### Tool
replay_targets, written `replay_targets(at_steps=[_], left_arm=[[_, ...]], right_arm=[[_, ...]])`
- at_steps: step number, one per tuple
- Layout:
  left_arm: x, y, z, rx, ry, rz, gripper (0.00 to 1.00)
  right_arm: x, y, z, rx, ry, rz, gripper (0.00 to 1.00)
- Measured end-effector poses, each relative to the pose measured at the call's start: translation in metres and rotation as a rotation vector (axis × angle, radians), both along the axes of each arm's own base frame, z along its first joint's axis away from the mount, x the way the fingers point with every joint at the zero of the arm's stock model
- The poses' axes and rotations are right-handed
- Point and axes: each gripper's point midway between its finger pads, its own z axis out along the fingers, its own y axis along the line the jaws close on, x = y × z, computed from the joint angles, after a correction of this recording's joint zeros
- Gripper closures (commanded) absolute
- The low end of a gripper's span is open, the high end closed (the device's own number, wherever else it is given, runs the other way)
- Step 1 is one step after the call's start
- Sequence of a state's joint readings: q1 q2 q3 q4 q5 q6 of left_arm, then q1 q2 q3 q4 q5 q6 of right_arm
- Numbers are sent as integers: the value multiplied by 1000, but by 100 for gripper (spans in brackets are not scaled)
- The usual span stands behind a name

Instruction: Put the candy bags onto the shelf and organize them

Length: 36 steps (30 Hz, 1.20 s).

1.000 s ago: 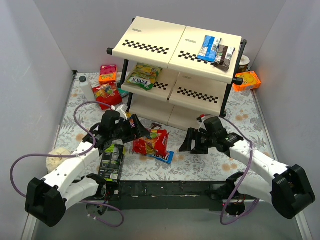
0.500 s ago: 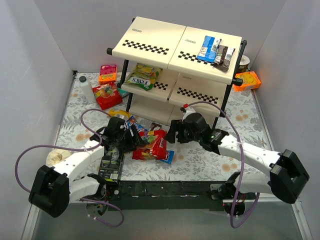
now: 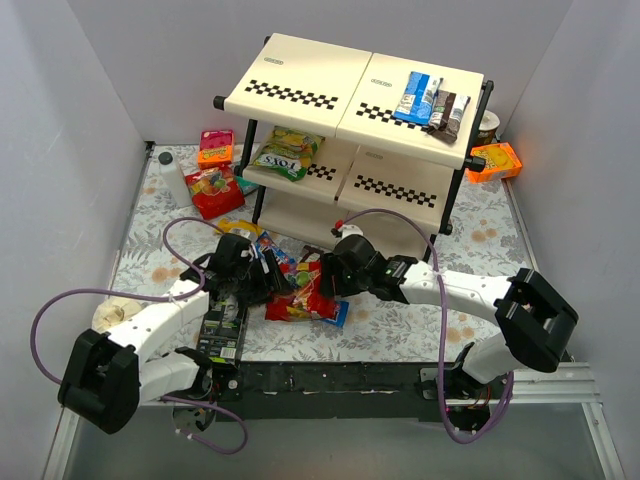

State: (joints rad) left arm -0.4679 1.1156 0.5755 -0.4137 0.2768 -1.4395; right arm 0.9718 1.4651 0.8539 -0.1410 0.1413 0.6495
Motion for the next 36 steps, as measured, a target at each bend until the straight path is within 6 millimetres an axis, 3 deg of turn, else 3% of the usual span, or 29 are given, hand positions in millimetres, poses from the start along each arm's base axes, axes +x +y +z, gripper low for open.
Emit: replay_targets(at_steps=[3, 9, 16, 29, 32, 36], left_arm=[[4, -1, 8, 1, -16, 4, 27], [15, 3, 22, 24, -56, 35, 26], [11, 3, 3, 51, 13, 23, 20], [12, -28, -6, -77, 36, -107, 22], [8, -34, -4, -107, 33, -165, 30], [7, -39, 3, -128, 16, -216, 60]], right_arm=[[0, -7, -6, -25, 5, -21, 51], [-8, -26, -30, -73, 36, -64, 58], [-7, -26, -31, -69, 32, -79, 66], [-7, -22, -36, -69, 31, -39, 69], [-7, -22, -37, -67, 28, -21, 69], [-8, -22, -37, -68, 26, -8, 69]])
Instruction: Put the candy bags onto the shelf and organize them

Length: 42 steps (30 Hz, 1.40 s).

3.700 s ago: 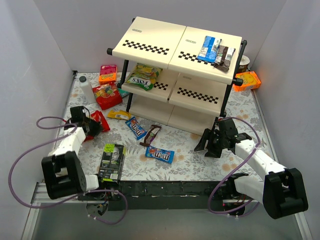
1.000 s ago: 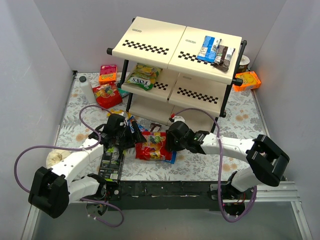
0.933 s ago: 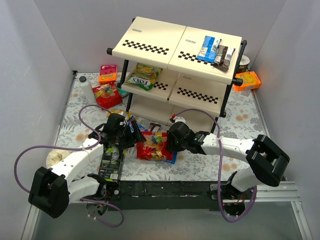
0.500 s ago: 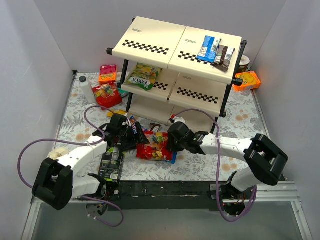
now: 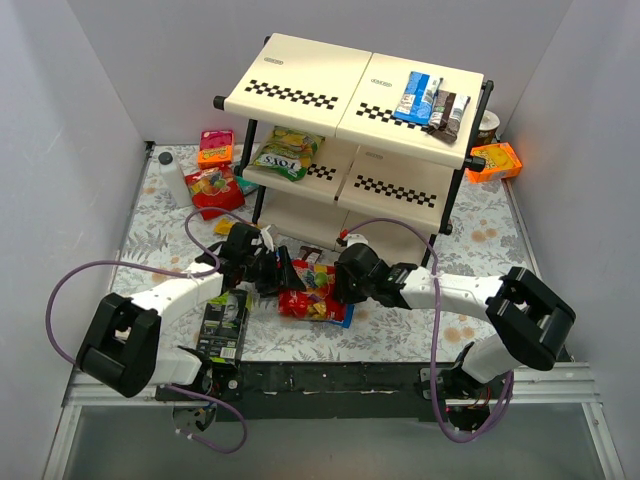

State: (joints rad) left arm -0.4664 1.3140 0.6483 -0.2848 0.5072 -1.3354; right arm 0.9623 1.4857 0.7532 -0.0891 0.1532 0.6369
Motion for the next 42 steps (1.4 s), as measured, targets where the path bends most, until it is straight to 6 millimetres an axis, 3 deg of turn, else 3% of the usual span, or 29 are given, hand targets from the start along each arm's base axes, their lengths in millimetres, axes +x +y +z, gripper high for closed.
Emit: replay_targets(at_steps=[1, 5, 8, 9, 11, 17, 20, 26, 37, 42], left_arm=[[0, -1, 1, -4, -3, -9, 70], [1, -6, 9, -29, -10, -35, 85], [3, -7, 13, -32, -12, -37, 96], [4, -8, 15, -32, -12, -36, 97], [5, -8, 20, -32, -12, -35, 100], [9, -8, 40, -45, -25, 4, 100], [19, -6, 58, -55, -60, 59, 100], [42, -3, 98, -97, -144, 173, 100], [90, 9, 129, -197, -201, 505, 100], [120, 17, 130, -261, -237, 678, 100]], right_arm=[[0, 0, 0, 1, -1, 3, 69], [2, 1, 6, 17, -18, 4, 63], [3, -1, 10, 19, -26, -6, 50], [3, -3, 12, 17, -28, -15, 40], [4, -8, 16, 11, -31, -44, 31], [2, -39, 37, -25, -61, -149, 25], [-2, -60, 57, -7, -107, -205, 25], [-2, -81, 95, 100, -212, -274, 25], [-19, -114, 81, 79, -209, -311, 26], [-26, -126, 88, 106, -218, -333, 26]])
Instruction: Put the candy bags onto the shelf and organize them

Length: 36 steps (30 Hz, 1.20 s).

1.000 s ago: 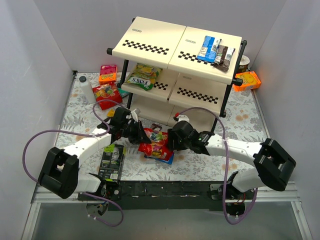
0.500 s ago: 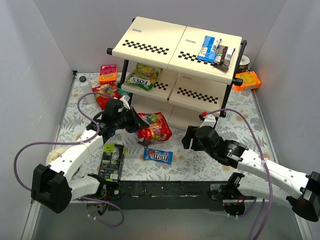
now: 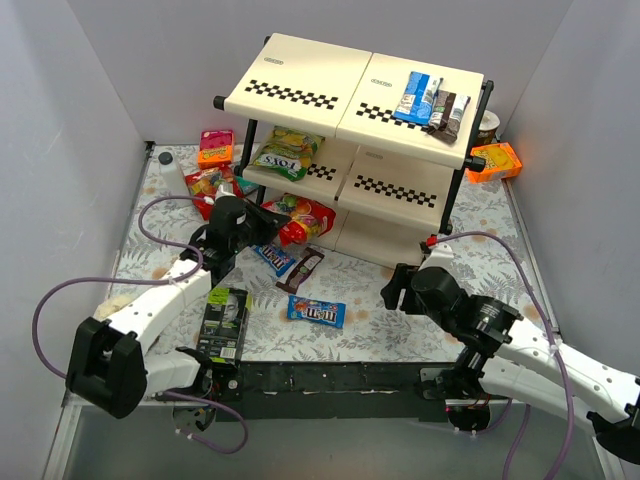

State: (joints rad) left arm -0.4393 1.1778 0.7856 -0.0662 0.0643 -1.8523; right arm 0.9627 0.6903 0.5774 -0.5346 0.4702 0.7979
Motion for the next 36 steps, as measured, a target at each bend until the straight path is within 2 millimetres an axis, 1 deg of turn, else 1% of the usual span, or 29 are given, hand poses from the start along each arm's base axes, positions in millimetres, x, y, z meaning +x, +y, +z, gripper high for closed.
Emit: replay_targets(at_steps=[3, 6, 10, 15, 17, 21, 26, 27, 28, 30, 31, 32, 34, 35, 36], left_arm=[[19, 2, -9, -22, 13, 79, 100], [36, 5, -26, -25, 36, 149, 100], [55, 8, -49, -14, 54, 208, 100], [81, 0, -81, 3, 85, 231, 100], [91, -6, -86, -7, 80, 232, 100], [107, -15, -91, -25, 67, 230, 100], [128, -29, -96, -33, 61, 222, 98], [131, -32, -96, -36, 62, 221, 96], [133, -34, -98, -34, 64, 219, 90], [133, -37, -99, -31, 64, 219, 85], [133, -37, -99, -28, 67, 220, 80], [132, -38, -100, -25, 69, 221, 65], [130, -38, -104, -14, 80, 219, 56], [129, -39, -105, -13, 85, 218, 49], [128, -39, -105, -11, 87, 219, 48]], right_arm=[[-4, -6, 4, 16, -2, -13, 26], [-7, -12, 5, 19, 0, -25, 26], [-11, -22, 2, 6, 12, -46, 26], [-16, -30, 5, 5, 25, -67, 26], [-17, -33, 9, 10, 22, -78, 26], [-18, -38, 14, 26, 15, -99, 26], [-22, -46, 12, 28, 29, -121, 26], [-23, -47, 12, 29, 32, -124, 26], [-24, -47, 12, 33, 33, -127, 27], [-25, -49, 13, 40, 32, -133, 26], [-25, -50, 14, 47, 29, -136, 27], [-25, -51, 14, 51, 27, -139, 26], [-25, -52, 15, 55, 23, -143, 26], [-25, -53, 15, 52, 23, -145, 26], [-25, -53, 14, 47, 25, -146, 26]])
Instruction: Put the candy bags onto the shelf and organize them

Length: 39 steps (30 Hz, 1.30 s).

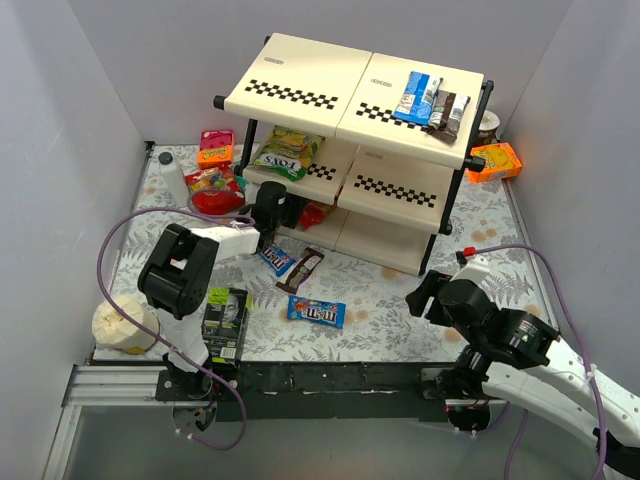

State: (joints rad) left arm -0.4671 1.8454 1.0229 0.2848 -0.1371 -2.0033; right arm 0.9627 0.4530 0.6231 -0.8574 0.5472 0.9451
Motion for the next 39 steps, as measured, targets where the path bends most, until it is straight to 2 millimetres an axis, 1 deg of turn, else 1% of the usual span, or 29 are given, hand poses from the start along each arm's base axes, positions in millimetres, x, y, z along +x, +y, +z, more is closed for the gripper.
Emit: replay_targets(at_steps=[1, 2, 4, 8, 12, 17, 20, 23, 26, 27, 29, 30, 32, 34, 35, 37, 39], left_arm=[[-1, -1, 0, 1, 0, -1, 46], [-1, -1, 0, 1, 1, -2, 41], [-3, -2, -2, 3, 8, -5, 35], [-14, -2, -3, 5, 29, -22, 31], [-29, 0, 3, -1, 50, -49, 30], [-62, 14, 11, 9, 88, -62, 28], [-77, 21, 22, 16, 102, -61, 27], [-90, 29, 38, 23, 108, -56, 23], [-105, 45, 58, 24, 96, -33, 21], [-110, 53, 65, 25, 90, -20, 21], [-114, 78, 83, 26, 65, 27, 19], [-113, 97, 92, 34, 50, 67, 18], [-111, 139, 101, 63, 36, 162, 16], [-110, 175, 102, 106, 41, 242, 15], [-111, 197, 100, 141, 57, 284, 15], [-109, 226, 96, 195, 83, 331, 14], [-106, 248, 91, 240, 118, 350, 15]], right_arm=[[0, 0, 0, -4, 3, -1, 26], [0, 0, -1, -6, 4, -1, 26], [0, 0, -2, -15, 10, 0, 26], [1, 2, -4, -26, 16, 1, 26], [5, 6, 0, -8, 0, 5, 26], [9, 13, 0, -13, -3, 11, 26], [11, 17, -1, -19, 3, 20, 26], [12, 21, -3, -23, 9, 26, 26], [14, 25, -6, -29, 18, 30, 26], [14, 26, -7, -33, 23, 32, 26], [15, 28, -9, -40, 30, 33, 26], [15, 28, -10, -43, 32, 33, 26], [16, 31, -10, -43, 33, 34, 26], [18, 33, -11, -46, 35, 34, 26], [19, 34, -12, -49, 35, 36, 26], [21, 36, -13, -54, 34, 38, 26], [22, 38, -15, -64, 35, 43, 26]])
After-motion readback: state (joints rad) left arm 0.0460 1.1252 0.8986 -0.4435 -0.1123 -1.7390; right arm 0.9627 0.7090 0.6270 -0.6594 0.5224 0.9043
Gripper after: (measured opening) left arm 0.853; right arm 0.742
